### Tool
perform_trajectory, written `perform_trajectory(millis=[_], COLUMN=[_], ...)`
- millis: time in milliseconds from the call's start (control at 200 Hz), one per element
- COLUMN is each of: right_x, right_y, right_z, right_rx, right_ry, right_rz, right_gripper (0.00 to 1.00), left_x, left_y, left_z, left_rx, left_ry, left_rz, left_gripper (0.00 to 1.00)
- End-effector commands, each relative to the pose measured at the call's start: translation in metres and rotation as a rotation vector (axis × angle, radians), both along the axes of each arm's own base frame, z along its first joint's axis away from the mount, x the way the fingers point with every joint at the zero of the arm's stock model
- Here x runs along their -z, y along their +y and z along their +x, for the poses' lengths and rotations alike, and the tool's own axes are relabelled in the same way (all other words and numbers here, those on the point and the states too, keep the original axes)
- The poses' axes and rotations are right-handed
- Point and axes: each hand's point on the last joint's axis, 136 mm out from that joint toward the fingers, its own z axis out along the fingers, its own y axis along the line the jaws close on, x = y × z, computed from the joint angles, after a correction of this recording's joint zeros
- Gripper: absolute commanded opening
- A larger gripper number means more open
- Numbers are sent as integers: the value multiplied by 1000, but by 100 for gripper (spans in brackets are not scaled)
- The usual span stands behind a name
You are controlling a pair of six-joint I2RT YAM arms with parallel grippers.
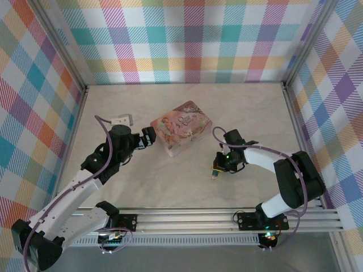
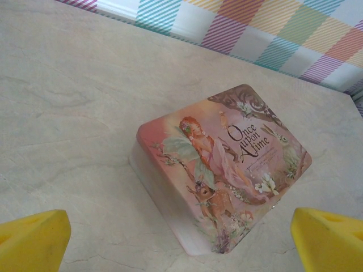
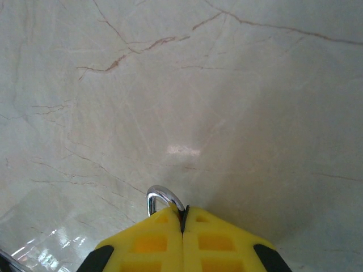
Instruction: Unlock a padlock with a key
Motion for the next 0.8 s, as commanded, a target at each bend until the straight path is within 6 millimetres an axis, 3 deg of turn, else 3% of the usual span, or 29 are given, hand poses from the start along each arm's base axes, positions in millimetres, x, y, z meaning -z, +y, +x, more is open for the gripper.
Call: perform_trajectory(millis=[0, 395, 795], right_x=[9, 3, -37], right_y=[0, 1, -15], right_z=[-7, -3, 14], right_rx=[4, 5, 54], right_ry=[31, -12, -207], right_rz=[0, 16, -31], right_gripper=[4, 16, 39], left_x=[1, 0, -1], left_y=[7, 8, 11], left_z=[-2, -3, -5], left_rx=[-22, -28, -37], left_ry=[0, 0, 4], left_rz=[12, 7, 2], left_gripper=[99, 99, 99])
